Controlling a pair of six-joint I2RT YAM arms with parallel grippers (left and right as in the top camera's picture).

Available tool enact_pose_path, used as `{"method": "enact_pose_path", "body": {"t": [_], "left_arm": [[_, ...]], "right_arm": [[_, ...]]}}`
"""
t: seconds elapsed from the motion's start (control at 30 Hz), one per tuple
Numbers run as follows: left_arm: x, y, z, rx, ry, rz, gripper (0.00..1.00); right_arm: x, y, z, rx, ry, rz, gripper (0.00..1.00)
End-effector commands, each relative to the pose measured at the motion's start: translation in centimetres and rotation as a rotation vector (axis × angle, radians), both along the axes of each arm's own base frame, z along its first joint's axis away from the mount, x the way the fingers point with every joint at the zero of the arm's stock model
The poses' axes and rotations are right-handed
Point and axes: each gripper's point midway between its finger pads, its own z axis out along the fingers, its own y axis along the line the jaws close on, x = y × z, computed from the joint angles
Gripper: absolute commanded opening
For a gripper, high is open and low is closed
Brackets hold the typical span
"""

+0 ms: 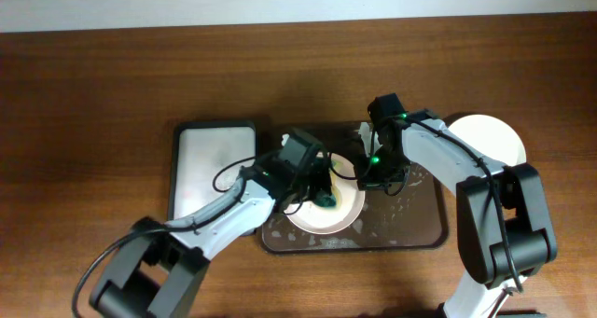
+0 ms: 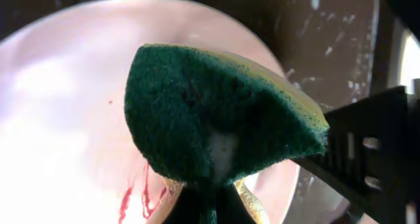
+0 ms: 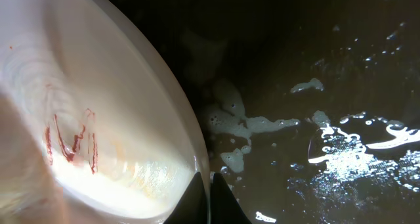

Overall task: Clean dirty plates on tray and stack at the side
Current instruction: 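Scrub the red-M plate with the sponge in the left gripper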

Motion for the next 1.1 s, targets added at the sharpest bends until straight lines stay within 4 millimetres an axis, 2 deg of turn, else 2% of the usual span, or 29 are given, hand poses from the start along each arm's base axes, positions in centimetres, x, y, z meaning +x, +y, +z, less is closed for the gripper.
{"method": "enact_pose_path", "body": {"t": [0.0, 0.17, 0.2, 0.3, 0.43, 0.5, 0.53, 0.57, 0.6, 0.7, 0.87, 1.0, 1.07], "left_arm": [[0.4, -1.2, -1.3, -0.019, 0.024, 0.017, 0.00], [-0.3, -1.0, -5.1, 0.066, 0.057, 0.012, 0.00], [-0.1, 0.0, -5.7, 0.121, 0.044, 0.031, 0.00], [0.4, 4.6, -6.9, 0.341, 0.010, 0.124, 0.00], [0.6, 7.2, -6.9, 0.418, 0.026, 0.165, 0.00], [1.4, 7.8, -5.6, 0.410, -0.004, 0.156, 0.00], [1.7, 7.9, -4.9, 0.402, -0.024, 0.148, 0.00], [2.4, 7.5, -2.4, 0.375, -0.086, 0.118, 0.00], [2.5, 7.2, -1.3, 0.355, -0.109, 0.117, 0.00], [2.0, 5.3, 1.8, 0.220, -0.124, 0.075, 0.00], [0.1, 2.7, 0.7, 0.150, -0.047, 0.024, 0.00], [-1.3, 1.1, -1.7, 0.159, 0.013, 0.029, 0.00], [-1.5, 1.5, -3.5, 0.205, 0.035, 0.030, 0.00]], "right_arm": [[-0.5, 0.4, -0.4, 0.004, 0.021, 0.003, 0.04], [-0.5, 0.4, -0.4, 0.004, 0.021, 0.003, 0.04], [-0.5, 0.4, -0.4, 0.004, 0.021, 0.003, 0.04], [-0.5, 0.4, -0.4, 0.004, 0.021, 0.003, 0.04], [-0.5, 0.3, -0.4, 0.004, 0.022, 0.004, 0.04], [-0.5, 0.3, -0.4, 0.004, 0.022, 0.004, 0.04], [-0.5, 0.3, -0.4, 0.003, 0.022, 0.004, 0.04], [-0.5, 0.3, -0.4, 0.003, 0.022, 0.004, 0.04], [-0.5, 0.3, -0.4, 0.003, 0.022, 0.004, 0.04], [-0.5, 0.3, -0.4, 0.003, 0.022, 0.004, 0.04], [-0.5, 0.3, -0.4, 0.004, 0.021, 0.006, 0.04], [-0.6, 0.3, -0.4, 0.004, 0.022, 0.006, 0.04], [-0.6, 0.3, -0.4, 0.004, 0.022, 0.006, 0.04]]}}
